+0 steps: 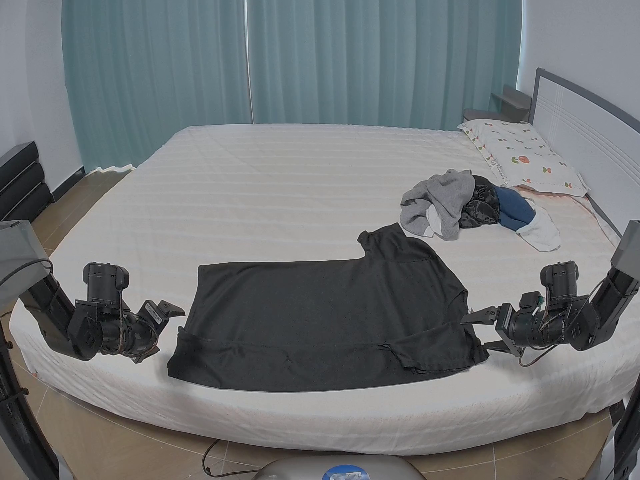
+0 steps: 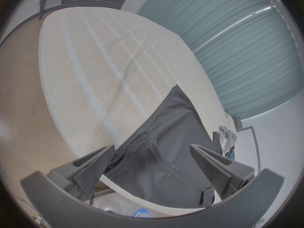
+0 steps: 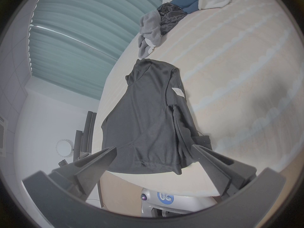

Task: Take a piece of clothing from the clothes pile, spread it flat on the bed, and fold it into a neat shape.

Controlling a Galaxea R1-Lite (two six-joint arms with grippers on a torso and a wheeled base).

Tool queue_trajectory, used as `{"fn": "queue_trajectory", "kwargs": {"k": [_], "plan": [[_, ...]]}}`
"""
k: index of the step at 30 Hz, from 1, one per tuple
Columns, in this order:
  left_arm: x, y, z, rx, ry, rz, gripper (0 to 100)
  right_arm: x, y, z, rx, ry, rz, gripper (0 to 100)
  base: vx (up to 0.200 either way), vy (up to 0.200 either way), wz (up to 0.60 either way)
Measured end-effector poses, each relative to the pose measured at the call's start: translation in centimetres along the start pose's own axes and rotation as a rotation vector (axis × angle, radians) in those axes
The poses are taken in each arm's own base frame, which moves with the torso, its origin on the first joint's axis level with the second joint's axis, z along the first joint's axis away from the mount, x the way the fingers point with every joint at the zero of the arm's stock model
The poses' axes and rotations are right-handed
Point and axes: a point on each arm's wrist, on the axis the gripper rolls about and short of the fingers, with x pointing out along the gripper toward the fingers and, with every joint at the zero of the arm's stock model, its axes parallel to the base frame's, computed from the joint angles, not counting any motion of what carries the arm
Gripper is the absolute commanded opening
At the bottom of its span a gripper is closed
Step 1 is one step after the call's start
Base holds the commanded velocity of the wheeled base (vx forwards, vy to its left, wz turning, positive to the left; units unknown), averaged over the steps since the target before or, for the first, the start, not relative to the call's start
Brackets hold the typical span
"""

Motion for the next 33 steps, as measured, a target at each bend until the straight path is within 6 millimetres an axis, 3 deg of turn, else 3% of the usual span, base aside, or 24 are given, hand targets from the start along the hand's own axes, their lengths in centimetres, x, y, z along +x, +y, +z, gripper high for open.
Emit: {"fn": "queue_trajectory", "kwargs": {"k": [3,13,23,33], "plan": [[0.0,0.0,0.0,-0.003,0.001,0.000,100,0.0,0.1,-0.2,-0.002,0.005,0.001,100,0.200,0.000,0.00],[0.0,-0.2,-0.4,0.016,0.073,-0.052,100,-0.1,0.3,-0.3,-0.004,0.006,0.003,100,0.000,0.000,0.00],[0.6,0.7,-0.6,0.244,0.122,-0.117,100,-0.1,0.4,-0.4,-0.007,0.010,0.005,100,0.000,0.000,0.00],[1.5,2.4,-1.0,0.331,0.092,-0.188,100,0.0,0.4,-0.5,-0.010,0.014,0.005,100,0.000,0.000,0.00]]}}
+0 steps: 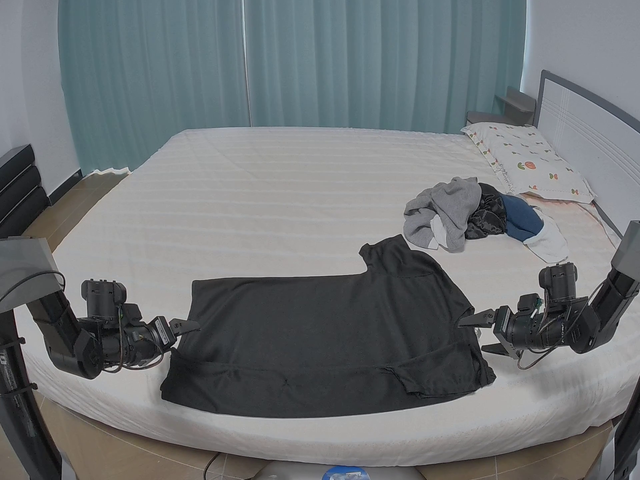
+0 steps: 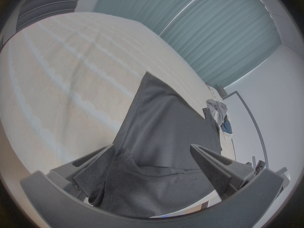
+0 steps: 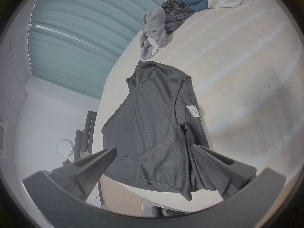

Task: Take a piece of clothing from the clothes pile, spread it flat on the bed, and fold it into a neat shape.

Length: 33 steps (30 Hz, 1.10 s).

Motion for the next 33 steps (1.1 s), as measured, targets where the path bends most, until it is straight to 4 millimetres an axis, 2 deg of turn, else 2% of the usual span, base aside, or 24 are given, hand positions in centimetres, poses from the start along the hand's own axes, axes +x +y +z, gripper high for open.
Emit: {"fn": "queue_trajectory", "kwargs": {"k": [7,8,15,23,33], "plan": [[0.2,0.7,-0.8,-0.018,0.026,0.019,100,0.0,0.0,0.0,0.000,-0.001,0.000,100,0.000,0.000,0.00],[0.2,0.7,-0.8,-0.019,0.027,0.020,0,0.0,0.0,0.0,0.000,-0.001,-0.001,100,0.000,0.000,0.00],[0.5,1.0,-0.8,-0.024,0.027,0.035,0,0.0,0.0,0.0,-0.005,-0.002,-0.001,100,0.000,0.000,0.00],[-0.2,1.7,-0.8,-0.051,0.017,0.058,0,0.0,0.1,0.2,-0.017,-0.011,-0.004,100,0.000,0.000,0.00],[-0.8,1.9,-0.4,-0.100,-0.010,0.066,0,1.5,2.1,0.5,-0.116,-0.017,0.049,100,0.000,0.000,0.00]]}}
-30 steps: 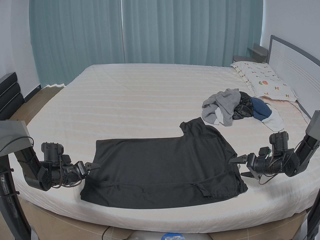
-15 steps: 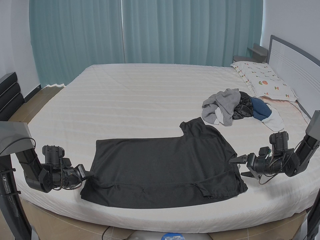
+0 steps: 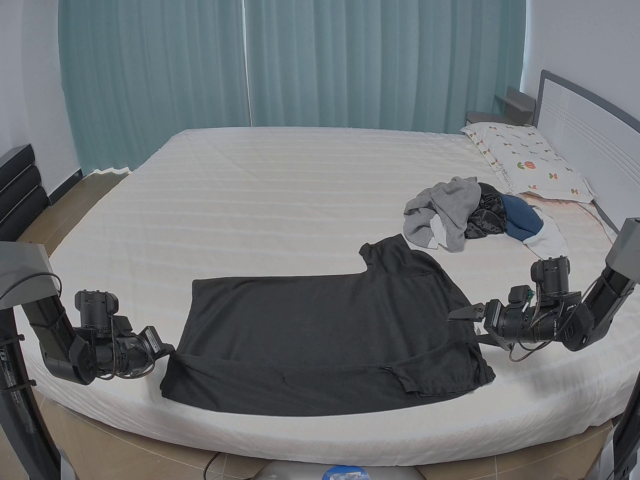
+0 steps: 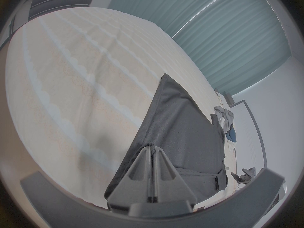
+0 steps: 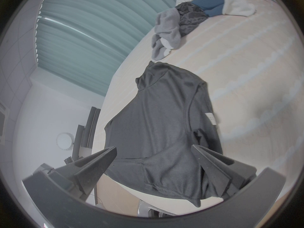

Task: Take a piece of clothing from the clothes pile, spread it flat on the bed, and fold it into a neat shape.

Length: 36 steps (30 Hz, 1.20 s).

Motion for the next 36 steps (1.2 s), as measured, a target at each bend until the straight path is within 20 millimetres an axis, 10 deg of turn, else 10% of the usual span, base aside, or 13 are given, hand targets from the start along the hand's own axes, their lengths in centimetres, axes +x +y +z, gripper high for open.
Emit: {"fn": "queue_trajectory", "kwargs": {"k": [36], "plan": [[0.0,-0.1,-0.1,-0.009,0.007,-0.002,0,3.1,-3.8,0.2,-0.120,0.018,-0.069,100,0.000,0.000,0.00]]}}
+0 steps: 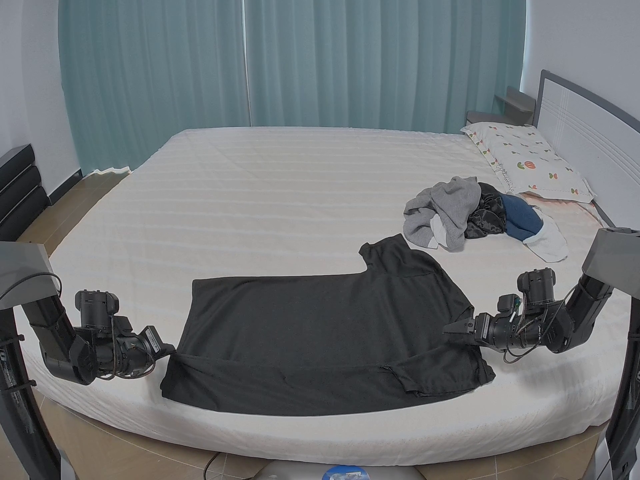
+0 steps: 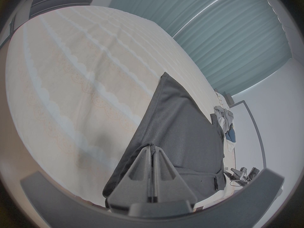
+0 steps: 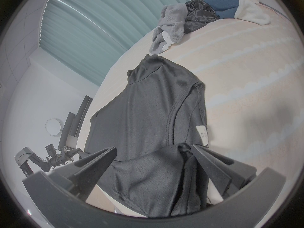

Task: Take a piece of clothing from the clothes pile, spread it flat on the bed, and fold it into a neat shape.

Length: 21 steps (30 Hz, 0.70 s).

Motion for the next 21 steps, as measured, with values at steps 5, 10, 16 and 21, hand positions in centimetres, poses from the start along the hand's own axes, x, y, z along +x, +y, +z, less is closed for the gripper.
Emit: {"fn": "queue_trajectory", "kwargs": {"k": [5,10,16,21], "plan": [[0.0,0.0,0.0,-0.001,0.000,0.001,0,0.2,-0.2,0.1,0.003,0.000,-0.003,100,0.000,0.000,0.00],[0.0,0.0,0.0,-0.001,0.000,0.000,0,1.0,-0.7,0.0,0.007,0.005,-0.013,100,0.000,0.000,0.00],[0.0,0.0,0.0,-0.001,0.000,0.001,0,1.3,-1.1,-0.4,0.009,0.021,-0.019,0,0.000,0.000,0.00],[0.0,0.0,0.0,-0.001,0.000,0.000,0,1.2,-1.3,-0.5,0.006,0.026,-0.026,0,0.000,0.000,0.00]]}}
